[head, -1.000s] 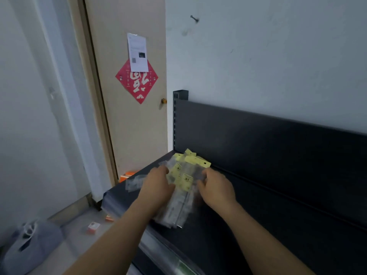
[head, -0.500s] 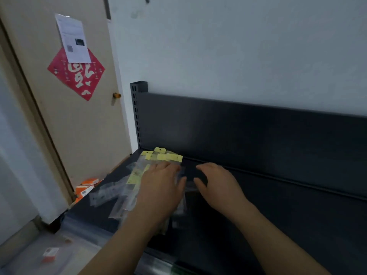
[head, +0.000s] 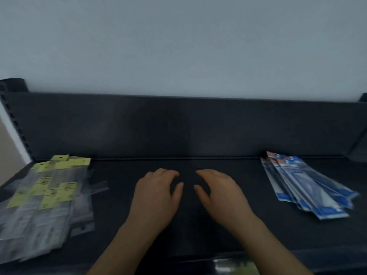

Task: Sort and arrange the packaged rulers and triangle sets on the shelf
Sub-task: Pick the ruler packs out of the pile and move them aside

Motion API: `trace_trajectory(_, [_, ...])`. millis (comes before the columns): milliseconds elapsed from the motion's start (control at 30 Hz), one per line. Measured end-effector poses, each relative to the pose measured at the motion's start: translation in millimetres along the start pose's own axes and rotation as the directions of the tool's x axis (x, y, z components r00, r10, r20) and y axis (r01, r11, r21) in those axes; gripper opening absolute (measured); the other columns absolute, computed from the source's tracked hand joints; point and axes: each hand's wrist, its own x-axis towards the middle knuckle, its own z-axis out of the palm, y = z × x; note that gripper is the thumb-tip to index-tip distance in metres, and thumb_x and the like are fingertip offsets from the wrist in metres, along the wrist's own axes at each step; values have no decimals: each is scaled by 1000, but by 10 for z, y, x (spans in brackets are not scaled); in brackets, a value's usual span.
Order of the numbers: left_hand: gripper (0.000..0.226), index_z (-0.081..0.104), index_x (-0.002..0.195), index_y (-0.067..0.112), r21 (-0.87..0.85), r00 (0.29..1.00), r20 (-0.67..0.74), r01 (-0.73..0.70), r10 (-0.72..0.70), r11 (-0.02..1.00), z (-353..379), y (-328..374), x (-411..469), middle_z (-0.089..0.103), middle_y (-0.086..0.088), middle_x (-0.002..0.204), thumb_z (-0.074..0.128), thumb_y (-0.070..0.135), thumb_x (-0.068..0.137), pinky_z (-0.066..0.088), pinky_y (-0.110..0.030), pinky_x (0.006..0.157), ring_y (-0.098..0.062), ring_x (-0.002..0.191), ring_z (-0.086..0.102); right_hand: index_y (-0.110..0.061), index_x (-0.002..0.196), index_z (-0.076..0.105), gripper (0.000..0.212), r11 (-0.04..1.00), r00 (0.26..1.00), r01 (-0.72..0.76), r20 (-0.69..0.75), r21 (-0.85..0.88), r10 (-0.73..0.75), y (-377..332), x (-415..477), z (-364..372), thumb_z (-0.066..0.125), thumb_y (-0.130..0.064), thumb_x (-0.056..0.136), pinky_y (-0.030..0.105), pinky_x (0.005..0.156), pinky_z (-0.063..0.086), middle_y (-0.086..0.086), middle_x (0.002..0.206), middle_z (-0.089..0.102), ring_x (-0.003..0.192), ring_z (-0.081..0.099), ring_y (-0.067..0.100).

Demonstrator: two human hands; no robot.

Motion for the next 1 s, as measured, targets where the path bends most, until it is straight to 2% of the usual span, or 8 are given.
trace_trajectory(167, [21, 71, 100, 19, -84, 995, 19, -95, 97, 992, 321, 885, 43, 71, 3, 93, 69, 30, 82, 53, -33, 71, -20, 80, 66, -18, 134, 54, 43, 990, 991, -123, -51, -75, 120, 737, -462, -480, 54, -33, 94, 28, 104, 38, -2, 132, 58, 121, 53, 18])
trace_trajectory(267, [24, 67, 109, 22, -145, 990, 51, -124, 132, 982, 528, 1491, 48, 68, 5, 103, 60, 34, 89, 51, -36, 81, -20, 91, 63, -16, 127, 60, 39, 974, 977, -207, -77, -92, 201, 1221, -771, -788, 58, -31, 91, 33, 98, 44, 2, 122, 64, 113, 58, 24])
trace_trajectory(433, [28, 62, 116, 27, -263, 974, 101, -169, 201, 950, 971, 2514, 91, 64, 7, 113, 50, 39, 94, 45, -34, 89, -16, 102, 58, -18, 134, 53, 41, 937, 949, -312, -83, -158, 303, 2047, -1300, -1305, 51, -35, 96, 33, 103, 41, -1, 132, 58, 122, 52, 21])
trace_trajectory(500, [31, 58, 122, 28, -289, 961, 139, -193, 241, 938, 1159, 2868, 121, 62, 7, 116, 47, 40, 95, 43, -33, 92, -14, 106, 55, -15, 128, 58, 39, 920, 935, -353, -99, -168, 341, 2344, -1489, -1466, 53, -32, 94, 33, 98, 43, 3, 125, 63, 115, 57, 23])
trace_trajectory(567, [32, 57, 123, 26, -308, 943, 169, -228, 288, 924, 1322, 3187, 153, 62, 6, 117, 46, 39, 96, 42, -34, 93, -15, 108, 54, -12, 123, 61, 37, 901, 917, -397, -117, -175, 381, 2616, -1666, -1608, 54, -30, 92, 33, 95, 43, 5, 119, 66, 109, 60, 26])
trace_trajectory(700, [28, 60, 118, 25, -325, 902, 229, -283, 366, 902, 1622, 3750, 299, 63, 4, 112, 48, 36, 96, 45, -34, 90, -16, 105, 56, -17, 132, 53, 39, 866, 886, -464, -114, -188, 450, 3093, -1950, -1859, 50, -32, 97, 28, 99, 40, 1, 130, 59, 114, 56, 19])
trace_trajectory(833, [31, 57, 123, 25, -387, 869, 274, -292, 411, 875, 1933, 4279, 562, 62, 5, 114, 48, 37, 96, 47, -34, 90, -14, 104, 57, -18, 138, 48, 45, 813, 829, -559, -143, -164, 541, 3580, -2097, -2049, 48, -37, 97, 27, 100, 41, 0, 137, 54, 122, 51, 17])
trace_trajectory(1000, [33, 56, 126, 22, -405, 821, 321, -332, 472, 852, 2358, 4914, 963, 61, 5, 118, 45, 35, 97, 47, -35, 91, -13, 106, 57, -15, 125, 58, 34, 739, 758, -652, -180, -169, 627, 4228, -2153, -2280, 51, -33, 97, 34, 92, 46, 4, 124, 62, 111, 56, 22])
